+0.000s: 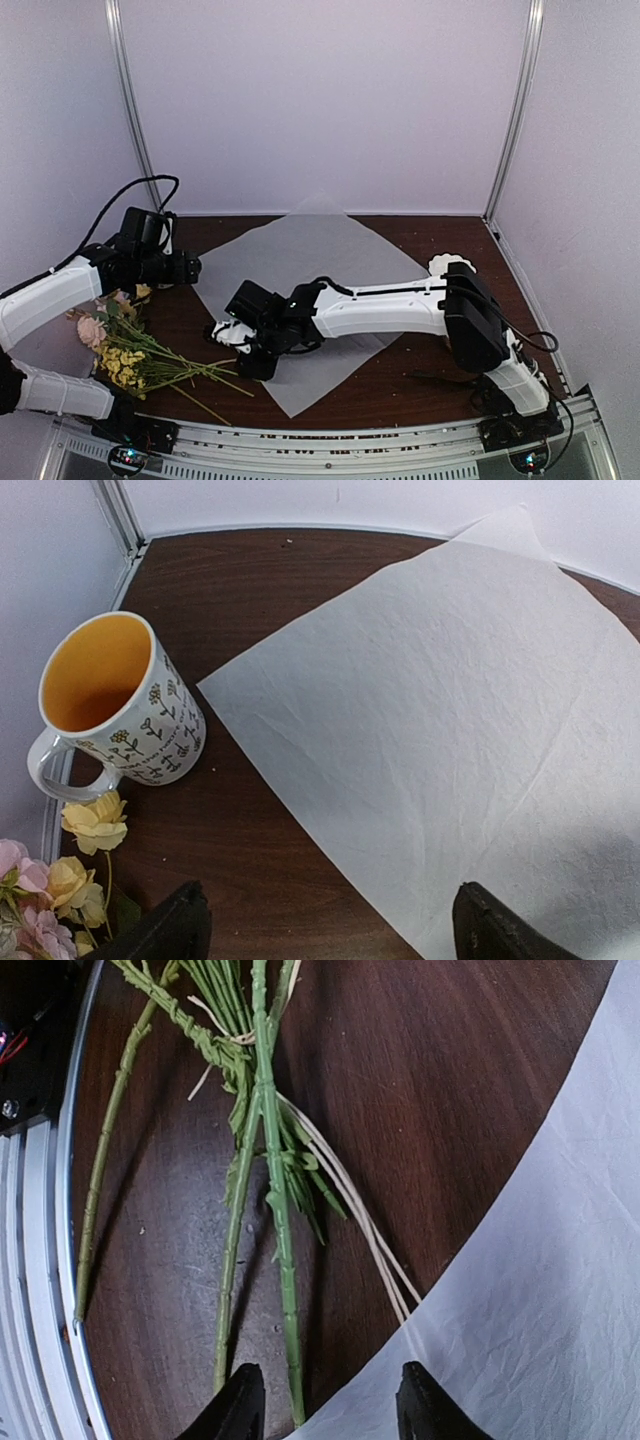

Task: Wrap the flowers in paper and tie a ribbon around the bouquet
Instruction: Pick up the fake flower from the corner of the board, then place the fake flower on the flattened wrapping paper.

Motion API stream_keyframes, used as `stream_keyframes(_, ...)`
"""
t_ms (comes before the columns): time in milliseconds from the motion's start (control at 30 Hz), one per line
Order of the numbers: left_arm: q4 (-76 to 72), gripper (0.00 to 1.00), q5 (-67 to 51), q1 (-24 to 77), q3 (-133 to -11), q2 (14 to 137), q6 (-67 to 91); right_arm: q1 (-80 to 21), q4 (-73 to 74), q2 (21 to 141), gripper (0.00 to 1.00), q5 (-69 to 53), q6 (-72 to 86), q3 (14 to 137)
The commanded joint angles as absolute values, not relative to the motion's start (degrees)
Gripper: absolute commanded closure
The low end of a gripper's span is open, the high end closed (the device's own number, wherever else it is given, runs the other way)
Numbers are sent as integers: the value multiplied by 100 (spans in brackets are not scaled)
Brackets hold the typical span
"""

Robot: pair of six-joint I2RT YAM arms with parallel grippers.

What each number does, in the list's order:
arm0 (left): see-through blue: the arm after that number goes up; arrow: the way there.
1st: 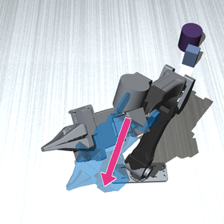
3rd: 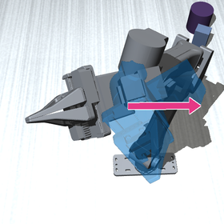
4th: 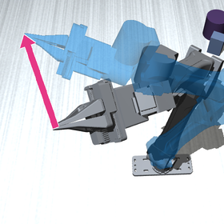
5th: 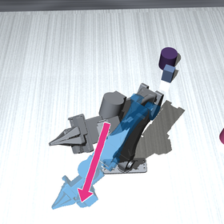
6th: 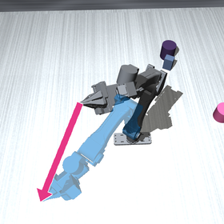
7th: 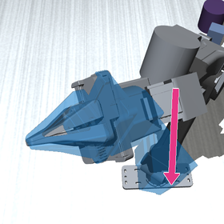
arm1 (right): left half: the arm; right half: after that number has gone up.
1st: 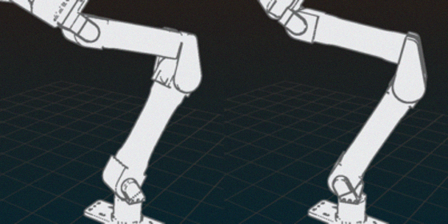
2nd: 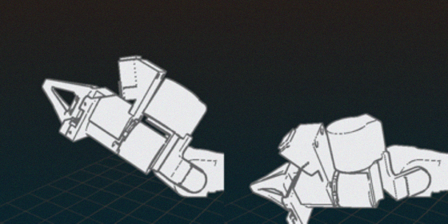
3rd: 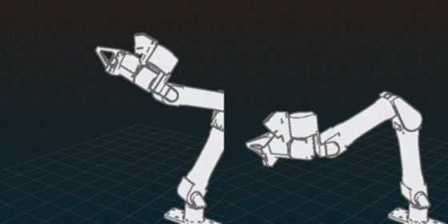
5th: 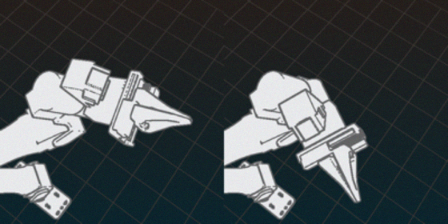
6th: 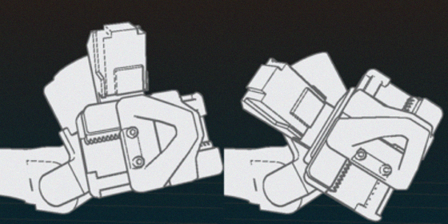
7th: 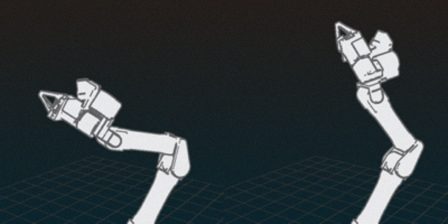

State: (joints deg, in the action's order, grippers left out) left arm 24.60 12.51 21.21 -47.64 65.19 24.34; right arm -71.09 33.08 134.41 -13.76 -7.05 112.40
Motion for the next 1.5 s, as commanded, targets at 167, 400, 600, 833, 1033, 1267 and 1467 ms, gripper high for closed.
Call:
stream_keyframes(167, 2172, 13, 1027, 2073, -4752, 6581, 2373, -7286, 4059, 14322, 56, -1196, -1085, 12290)
stream_keyframes(400, 2090, 13, 1028, 2073, -4720, 6577, 2316, -7286, 4007, 14276, 88, -1154, -1108, 12241)
stream_keyframes(600, 2137, 13, 1078, 2074, -4745, 6540, 2270, -7295, 3874, 14059, 100, -1183, -1096, 12231)
stream_keyframes(833, 2249, 14, 1313, 2071, -4931, 5997, 2026, -7271, 2677, 12961, 100, -1562, -796, 11324)
stream_keyframes(1033, 1579, 17, 698, 2080, -4867, 5267, 1555, -7058, 1742, 12244, 100, -1731, -351, 10681)
stream_keyframes(1267, 1104, 17, -212, 2091, -4903, 4720, 1159, -6472, 296, 11728, 100, -2592, 1218, 9823)
stream_keyframes(1467, 636, 17, -804, 2111, -4680, 4221, 1063, -5766, -432, 11548, 100, -2225, 2764, 8998)
